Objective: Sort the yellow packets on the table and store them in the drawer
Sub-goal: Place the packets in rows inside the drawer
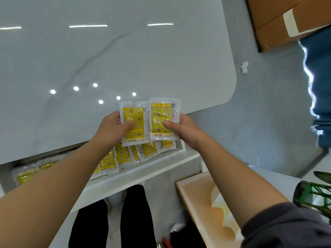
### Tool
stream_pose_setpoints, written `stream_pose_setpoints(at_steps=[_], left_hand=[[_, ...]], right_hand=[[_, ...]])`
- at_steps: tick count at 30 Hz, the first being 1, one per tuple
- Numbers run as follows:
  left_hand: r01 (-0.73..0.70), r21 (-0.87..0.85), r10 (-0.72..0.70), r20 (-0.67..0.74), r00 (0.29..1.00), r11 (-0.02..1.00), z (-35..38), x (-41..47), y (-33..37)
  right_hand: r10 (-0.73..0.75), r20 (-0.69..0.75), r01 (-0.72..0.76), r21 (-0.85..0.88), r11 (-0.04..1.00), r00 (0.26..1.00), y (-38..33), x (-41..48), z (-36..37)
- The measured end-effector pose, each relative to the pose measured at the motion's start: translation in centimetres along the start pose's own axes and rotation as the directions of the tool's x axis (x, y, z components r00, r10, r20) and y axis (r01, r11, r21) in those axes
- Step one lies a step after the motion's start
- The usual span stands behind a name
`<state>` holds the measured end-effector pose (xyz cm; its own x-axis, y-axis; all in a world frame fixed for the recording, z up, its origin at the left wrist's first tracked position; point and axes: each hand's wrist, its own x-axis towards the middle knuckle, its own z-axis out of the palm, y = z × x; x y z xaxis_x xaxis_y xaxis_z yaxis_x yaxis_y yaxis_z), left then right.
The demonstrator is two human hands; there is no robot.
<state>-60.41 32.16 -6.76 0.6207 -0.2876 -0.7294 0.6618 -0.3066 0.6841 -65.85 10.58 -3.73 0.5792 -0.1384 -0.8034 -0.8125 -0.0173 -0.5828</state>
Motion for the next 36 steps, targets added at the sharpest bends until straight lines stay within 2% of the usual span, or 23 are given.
stream_pose_setpoints(at_steps=[12, 16, 20, 26, 31, 36], left_hand=[[0.105, 0.014, -0.106, 0.067, 0.992, 0.994, -1.8, -0.9, -3.5], [0.191, 0.032, -0.191, 0.003, 0.982, 0.981, -5.4, -2.1, -7.7], [0.268, 0.136, -0.265, -0.042, 0.963, 0.954, -9.5, -3.1, -12.7], [0.437, 0.199, -0.374, -0.286, 0.882, 0.877, -14.2, -2.7, -18.8], [0.571, 0.257, -0.421, -0.46, 0.782, 0.78, -16.2, -2.5, -21.2], [0.642, 0.242, -0.418, -0.585, 0.695, 0.728, -16.9, -2.7, -22.7]], right_hand=[[0.083, 0.074, -0.078, -0.075, 0.994, 0.994, 1.2, 1.7, 1.9], [0.176, 0.127, -0.159, -0.133, 0.978, 0.976, 3.7, 2.3, 4.5], [0.238, 0.133, -0.199, -0.255, 0.946, 0.962, 6.5, 3.3, 8.3], [0.339, 0.142, -0.26, -0.399, 0.879, 0.93, 9.4, 4.8, 14.3], [0.367, -0.049, -0.362, -0.334, 0.87, 0.929, 12.3, 6.7, 17.5], [0.338, -0.176, -0.379, -0.325, 0.867, 0.925, 13.5, 7.9, 18.6]])
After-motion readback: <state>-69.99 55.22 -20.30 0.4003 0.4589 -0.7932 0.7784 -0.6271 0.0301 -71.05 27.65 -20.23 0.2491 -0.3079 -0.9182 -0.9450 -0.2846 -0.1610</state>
